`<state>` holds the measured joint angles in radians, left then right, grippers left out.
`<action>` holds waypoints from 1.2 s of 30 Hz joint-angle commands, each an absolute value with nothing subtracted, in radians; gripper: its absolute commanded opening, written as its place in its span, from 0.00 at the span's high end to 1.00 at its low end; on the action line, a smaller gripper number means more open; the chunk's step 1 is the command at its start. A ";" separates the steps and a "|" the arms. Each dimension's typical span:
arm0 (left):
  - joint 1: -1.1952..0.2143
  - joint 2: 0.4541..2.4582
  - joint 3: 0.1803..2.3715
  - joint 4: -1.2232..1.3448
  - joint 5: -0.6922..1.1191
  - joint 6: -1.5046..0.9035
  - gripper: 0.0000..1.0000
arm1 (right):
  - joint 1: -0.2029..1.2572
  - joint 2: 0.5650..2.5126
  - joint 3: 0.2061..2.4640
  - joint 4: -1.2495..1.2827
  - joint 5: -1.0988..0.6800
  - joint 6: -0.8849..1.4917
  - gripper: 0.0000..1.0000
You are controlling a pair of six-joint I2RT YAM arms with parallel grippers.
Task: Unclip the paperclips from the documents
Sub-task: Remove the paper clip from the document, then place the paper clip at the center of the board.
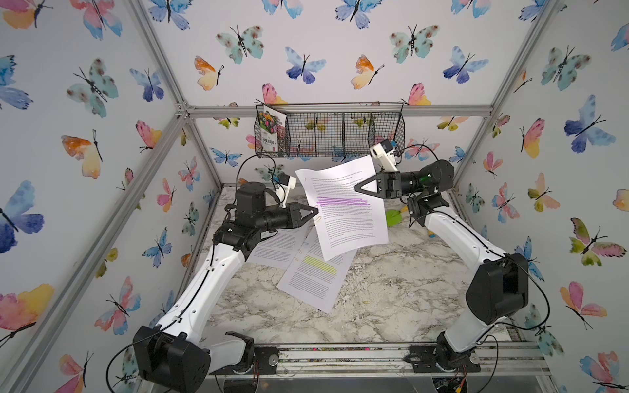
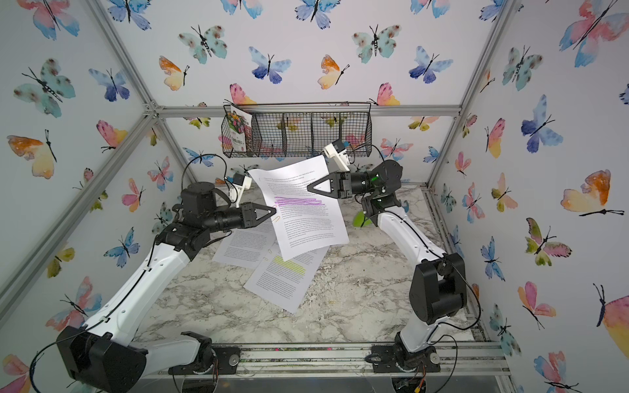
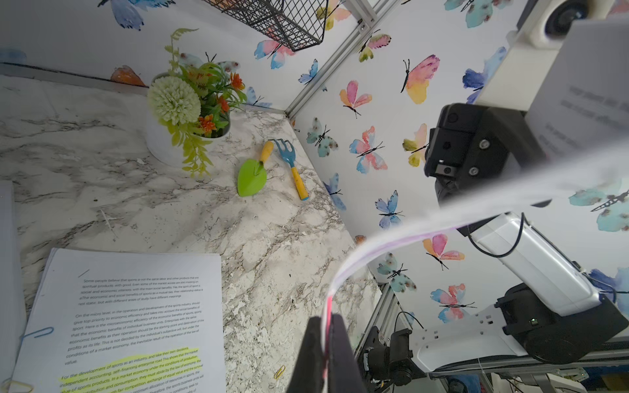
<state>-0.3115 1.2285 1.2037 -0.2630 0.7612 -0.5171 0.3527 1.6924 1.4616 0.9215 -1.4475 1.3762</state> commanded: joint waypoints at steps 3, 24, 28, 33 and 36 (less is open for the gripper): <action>-0.264 1.179 1.166 -0.313 0.712 -0.481 1.00 | 0.294 1.659 1.417 0.945 -1.489 1.356 0.99; -0.459 1.179 0.972 -0.425 0.539 -0.447 1.00 | 0.151 1.604 1.425 0.255 -1.356 0.790 0.99; -0.653 1.252 0.904 -0.398 0.406 -0.482 1.00 | 0.093 1.637 1.547 -0.181 -1.174 0.482 0.99; -0.831 1.433 0.908 -0.355 0.355 -0.500 1.00 | 0.081 1.684 1.654 -0.465 -1.002 0.294 0.99; -0.892 1.528 0.933 -0.329 0.339 -0.498 1.00 | 0.072 1.689 1.663 -0.533 -0.966 0.247 0.99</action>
<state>-0.8425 1.4559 0.9051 -0.3676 0.4034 -0.4908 0.0734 1.6665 1.6444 -0.3248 -1.0668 0.3981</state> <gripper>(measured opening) 0.049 0.048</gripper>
